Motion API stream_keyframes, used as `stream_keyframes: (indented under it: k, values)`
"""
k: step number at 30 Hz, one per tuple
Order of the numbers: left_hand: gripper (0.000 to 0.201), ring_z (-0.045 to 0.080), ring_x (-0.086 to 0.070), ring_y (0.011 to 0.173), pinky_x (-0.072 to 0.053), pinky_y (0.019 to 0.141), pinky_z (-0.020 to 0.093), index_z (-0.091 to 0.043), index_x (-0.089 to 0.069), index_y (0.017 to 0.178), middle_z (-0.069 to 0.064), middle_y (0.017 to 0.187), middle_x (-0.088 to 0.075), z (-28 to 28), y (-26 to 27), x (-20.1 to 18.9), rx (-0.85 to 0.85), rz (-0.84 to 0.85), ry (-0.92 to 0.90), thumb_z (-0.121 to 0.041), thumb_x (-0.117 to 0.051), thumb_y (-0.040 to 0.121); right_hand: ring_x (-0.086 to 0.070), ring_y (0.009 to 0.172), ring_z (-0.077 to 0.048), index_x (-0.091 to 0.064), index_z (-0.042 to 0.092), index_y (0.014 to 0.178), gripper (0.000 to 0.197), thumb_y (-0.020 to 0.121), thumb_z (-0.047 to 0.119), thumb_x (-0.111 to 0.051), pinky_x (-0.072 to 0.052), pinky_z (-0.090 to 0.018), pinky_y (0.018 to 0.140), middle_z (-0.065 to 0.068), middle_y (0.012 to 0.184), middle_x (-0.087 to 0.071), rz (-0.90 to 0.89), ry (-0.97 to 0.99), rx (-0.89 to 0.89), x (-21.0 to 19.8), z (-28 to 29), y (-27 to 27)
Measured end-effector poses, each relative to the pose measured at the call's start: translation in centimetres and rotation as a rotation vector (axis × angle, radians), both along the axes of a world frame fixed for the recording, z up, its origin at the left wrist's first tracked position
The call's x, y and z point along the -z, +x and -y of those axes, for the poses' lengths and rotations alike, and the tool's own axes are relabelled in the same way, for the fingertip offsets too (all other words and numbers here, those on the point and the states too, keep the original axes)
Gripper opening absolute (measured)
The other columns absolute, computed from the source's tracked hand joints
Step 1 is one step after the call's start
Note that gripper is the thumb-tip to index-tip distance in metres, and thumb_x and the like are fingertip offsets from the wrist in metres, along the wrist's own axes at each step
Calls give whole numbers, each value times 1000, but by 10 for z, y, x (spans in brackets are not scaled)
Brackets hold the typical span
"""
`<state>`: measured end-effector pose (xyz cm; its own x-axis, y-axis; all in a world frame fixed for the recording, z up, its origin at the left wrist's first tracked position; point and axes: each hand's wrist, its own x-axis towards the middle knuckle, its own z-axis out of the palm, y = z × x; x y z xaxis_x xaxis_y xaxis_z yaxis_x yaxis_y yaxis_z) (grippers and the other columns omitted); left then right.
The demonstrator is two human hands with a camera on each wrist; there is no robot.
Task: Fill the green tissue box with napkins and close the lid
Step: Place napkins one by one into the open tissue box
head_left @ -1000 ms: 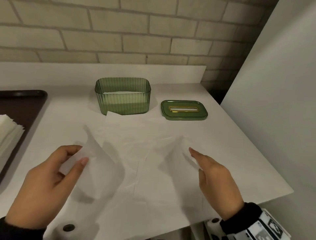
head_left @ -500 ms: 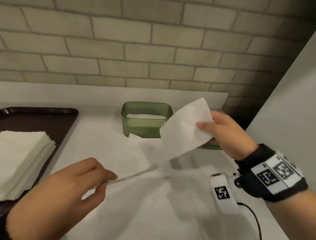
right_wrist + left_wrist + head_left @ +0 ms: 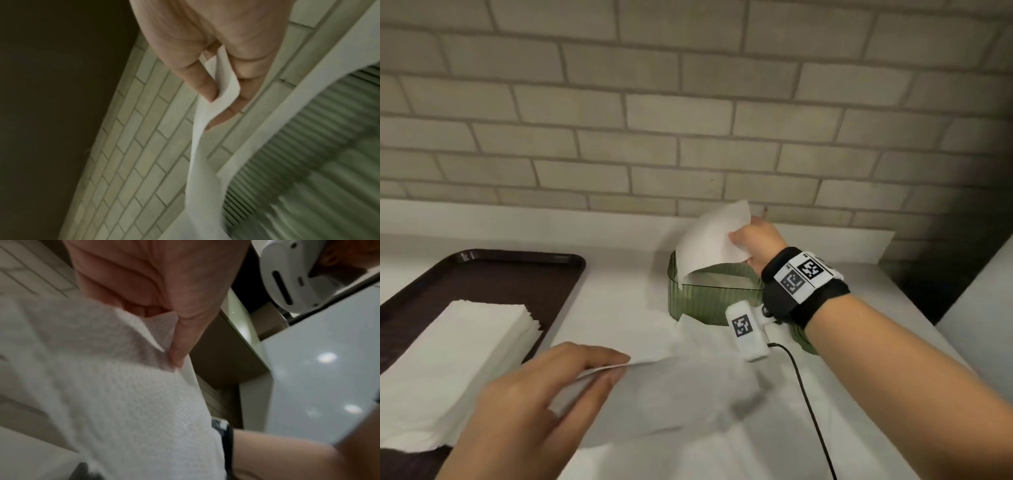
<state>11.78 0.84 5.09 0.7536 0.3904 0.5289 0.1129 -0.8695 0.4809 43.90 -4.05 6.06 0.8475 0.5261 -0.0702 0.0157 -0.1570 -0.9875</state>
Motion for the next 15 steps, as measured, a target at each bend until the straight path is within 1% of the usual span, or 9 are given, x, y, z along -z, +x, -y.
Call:
stream_keyframes:
  k: [2,3,4,5,7,8,10,13,15]
  values:
    - [21,-5,-60,55,-44,54,3,-47,-67,75,-31,86,-65,-8,2,-1,-93,46,-129,-58,-50,69,-50,121,-36,-38,-3,136,43,93,-4,-42,-45,-37,90,-20,126,-51,7,-219,34,17,-5,10]
    - [29,9,-64,55,-50,55,15,-47,-68,80,-24,82,-69,-14,3,-2,-115,65,-235,-64,-49,66,-47,124,-35,-28,-3,142,48,95,-3,-40,-44,-34,91,-20,129,-48,2,-311,37,26,-6,15]
    - [36,20,-66,60,-53,52,23,-46,-68,85,-15,78,-72,-21,5,-2,-130,94,-323,-67,-50,63,-48,120,-33,-22,-4,144,51,96,-2,-38,-43,-34,93,-19,123,-50,-9,-362,33,33,-5,19]
    - [39,23,-68,67,-55,54,27,-44,-69,89,-9,77,-73,-28,7,-4,-141,132,-380,-68,-52,63,-50,113,-33,-23,-5,144,51,95,-2,-40,-45,-34,92,-19,114,-52,-3,-397,34,41,-4,23]
    - [33,14,-70,75,-58,65,29,-43,-69,91,-13,82,-73,-39,16,-14,-153,215,-443,-64,-61,68,-53,107,-33,-31,-3,139,50,92,0,-46,-49,-35,83,-19,113,-53,47,-491,40,48,-3,26]
    - [23,8,-69,74,-57,61,26,-43,-69,88,-16,82,-73,-43,23,-19,-151,242,-454,-59,-65,72,-54,110,-34,-32,-2,139,51,90,2,-48,-50,-38,85,-20,120,-53,75,-534,36,50,-2,27]
    - [9,3,-68,71,-54,65,26,-40,-70,87,-14,82,-74,-50,45,-27,-105,257,-529,-43,-65,80,-52,117,-36,-28,-1,140,55,90,5,-49,-48,-42,96,-21,131,-49,99,-598,54,50,-2,29]
    - [9,19,-69,82,-52,81,38,-29,-72,89,0,88,-75,-70,88,-28,-2,198,-753,-29,-67,82,-46,126,-35,-28,-5,139,51,93,7,-49,-40,-40,104,-20,136,-45,161,-655,88,49,0,32]
    - [12,29,-67,88,-52,83,43,-24,-72,88,8,92,-74,-85,121,-23,3,145,-840,-24,-60,88,-45,126,-36,-32,-6,136,46,95,8,-45,-38,-38,102,-21,136,-44,231,-693,48,50,4,36]
